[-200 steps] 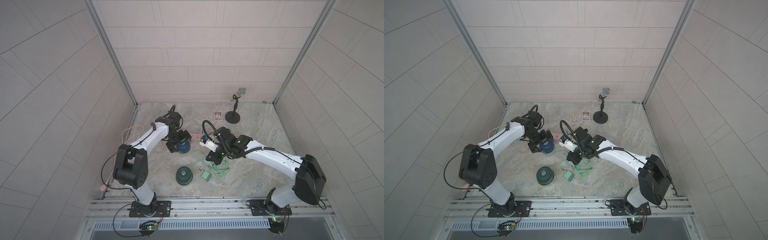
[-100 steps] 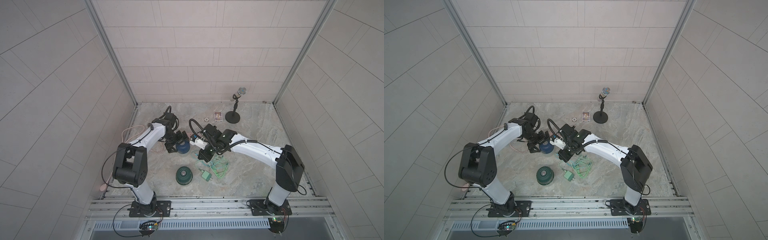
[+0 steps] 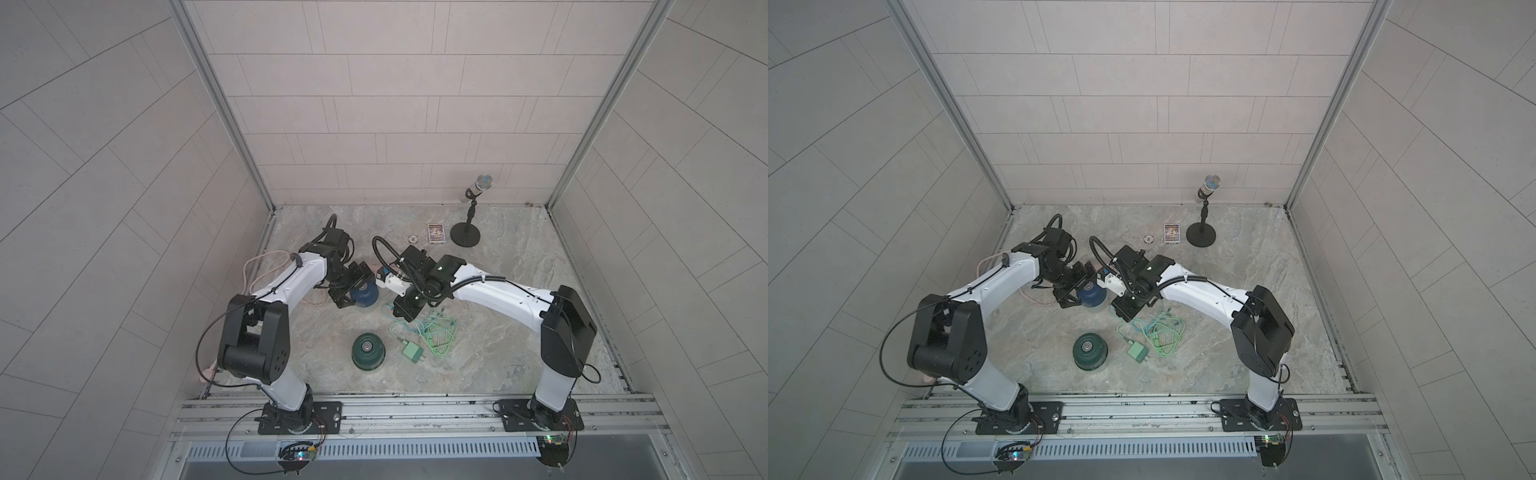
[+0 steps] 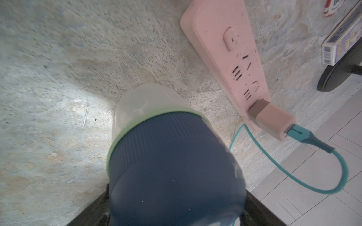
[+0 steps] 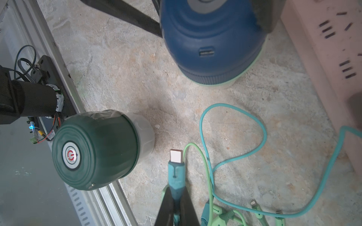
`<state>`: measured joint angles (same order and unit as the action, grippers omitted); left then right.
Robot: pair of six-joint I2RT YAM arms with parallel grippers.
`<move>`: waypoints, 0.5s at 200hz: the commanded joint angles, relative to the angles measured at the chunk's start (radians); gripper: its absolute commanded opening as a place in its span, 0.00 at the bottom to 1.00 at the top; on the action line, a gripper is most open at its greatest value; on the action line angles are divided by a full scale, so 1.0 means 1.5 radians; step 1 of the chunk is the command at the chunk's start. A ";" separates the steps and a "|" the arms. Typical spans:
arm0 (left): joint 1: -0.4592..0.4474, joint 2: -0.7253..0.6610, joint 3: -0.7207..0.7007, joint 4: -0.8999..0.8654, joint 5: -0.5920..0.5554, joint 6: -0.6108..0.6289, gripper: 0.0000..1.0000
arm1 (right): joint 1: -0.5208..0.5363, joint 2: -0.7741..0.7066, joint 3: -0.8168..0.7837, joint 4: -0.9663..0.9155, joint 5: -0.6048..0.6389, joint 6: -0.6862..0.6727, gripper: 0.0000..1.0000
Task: Charge the cordless meat grinders
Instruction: Adjust the cordless meat grinder at the center of the board.
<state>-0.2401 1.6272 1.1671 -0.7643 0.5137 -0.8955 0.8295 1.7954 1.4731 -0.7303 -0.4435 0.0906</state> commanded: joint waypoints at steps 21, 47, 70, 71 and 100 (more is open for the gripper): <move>-0.061 0.033 -0.018 0.014 -0.024 -0.042 0.79 | -0.021 -0.019 -0.023 -0.009 -0.006 -0.012 0.06; -0.067 0.024 -0.018 -0.001 -0.037 -0.046 0.79 | -0.023 -0.029 -0.036 -0.006 -0.005 -0.020 0.06; -0.065 0.016 0.006 -0.028 -0.060 -0.039 0.89 | -0.024 -0.035 -0.045 0.002 -0.009 -0.020 0.06; -0.065 0.016 0.008 -0.029 -0.060 -0.038 0.89 | -0.024 -0.035 -0.046 0.002 -0.009 -0.020 0.06; -0.063 0.019 0.052 -0.048 -0.061 -0.028 0.95 | -0.026 -0.048 -0.055 0.012 -0.014 -0.016 0.06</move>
<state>-0.3336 1.6344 1.1973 -0.7589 0.4709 -0.9489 0.7910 1.7809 1.3994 -0.7212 -0.4496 0.0856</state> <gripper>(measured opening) 0.937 0.073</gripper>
